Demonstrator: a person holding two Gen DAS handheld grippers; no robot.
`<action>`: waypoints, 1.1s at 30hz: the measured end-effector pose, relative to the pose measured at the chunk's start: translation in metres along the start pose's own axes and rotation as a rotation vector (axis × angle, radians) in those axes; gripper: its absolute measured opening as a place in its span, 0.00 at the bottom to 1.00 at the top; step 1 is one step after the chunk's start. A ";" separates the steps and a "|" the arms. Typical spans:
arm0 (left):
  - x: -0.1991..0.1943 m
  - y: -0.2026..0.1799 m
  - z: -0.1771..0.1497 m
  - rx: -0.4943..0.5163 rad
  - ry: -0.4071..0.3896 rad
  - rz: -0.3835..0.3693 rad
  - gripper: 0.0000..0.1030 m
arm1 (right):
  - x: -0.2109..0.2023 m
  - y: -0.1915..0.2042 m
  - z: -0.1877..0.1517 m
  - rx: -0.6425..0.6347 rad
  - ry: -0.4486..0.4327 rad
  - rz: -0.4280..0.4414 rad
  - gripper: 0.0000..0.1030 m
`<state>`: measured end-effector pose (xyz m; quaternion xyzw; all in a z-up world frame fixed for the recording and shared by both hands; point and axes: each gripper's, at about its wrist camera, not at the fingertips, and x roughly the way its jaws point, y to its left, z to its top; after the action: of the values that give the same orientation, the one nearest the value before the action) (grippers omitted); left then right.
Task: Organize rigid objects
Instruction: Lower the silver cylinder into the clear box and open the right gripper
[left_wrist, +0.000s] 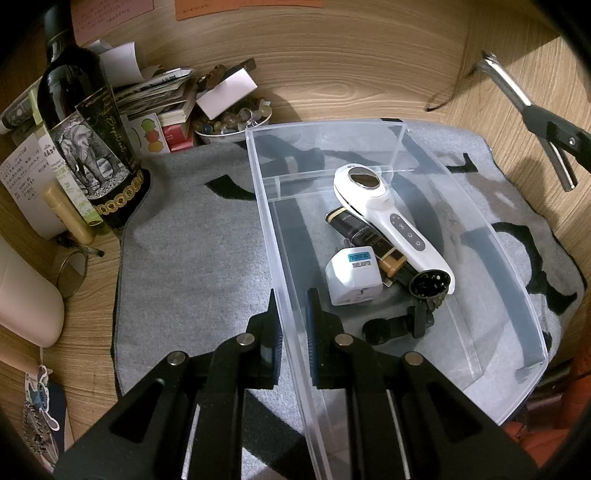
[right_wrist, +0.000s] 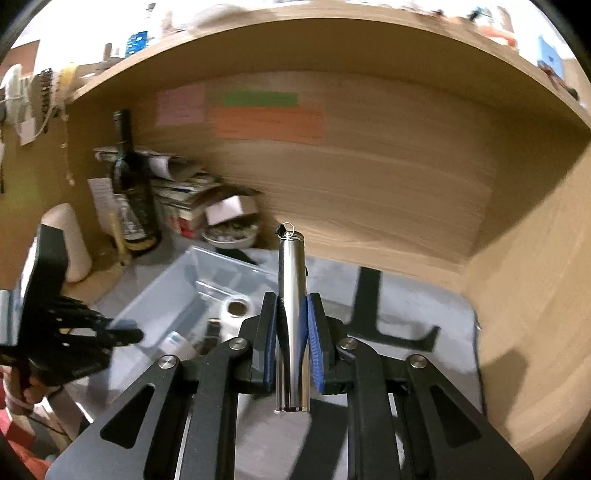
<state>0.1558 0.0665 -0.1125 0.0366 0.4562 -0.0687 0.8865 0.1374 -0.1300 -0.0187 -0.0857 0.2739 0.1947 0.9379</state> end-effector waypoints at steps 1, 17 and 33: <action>0.000 0.000 0.000 0.000 0.000 0.000 0.11 | 0.002 0.004 0.001 -0.008 0.001 0.010 0.14; 0.000 -0.001 0.000 0.001 -0.001 -0.001 0.10 | 0.076 0.053 -0.014 -0.101 0.203 0.133 0.14; 0.001 -0.002 0.000 -0.003 -0.002 -0.004 0.11 | 0.081 0.061 -0.016 -0.161 0.256 0.147 0.23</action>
<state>0.1560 0.0641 -0.1136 0.0344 0.4553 -0.0700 0.8869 0.1670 -0.0532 -0.0794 -0.1642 0.3801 0.2715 0.8688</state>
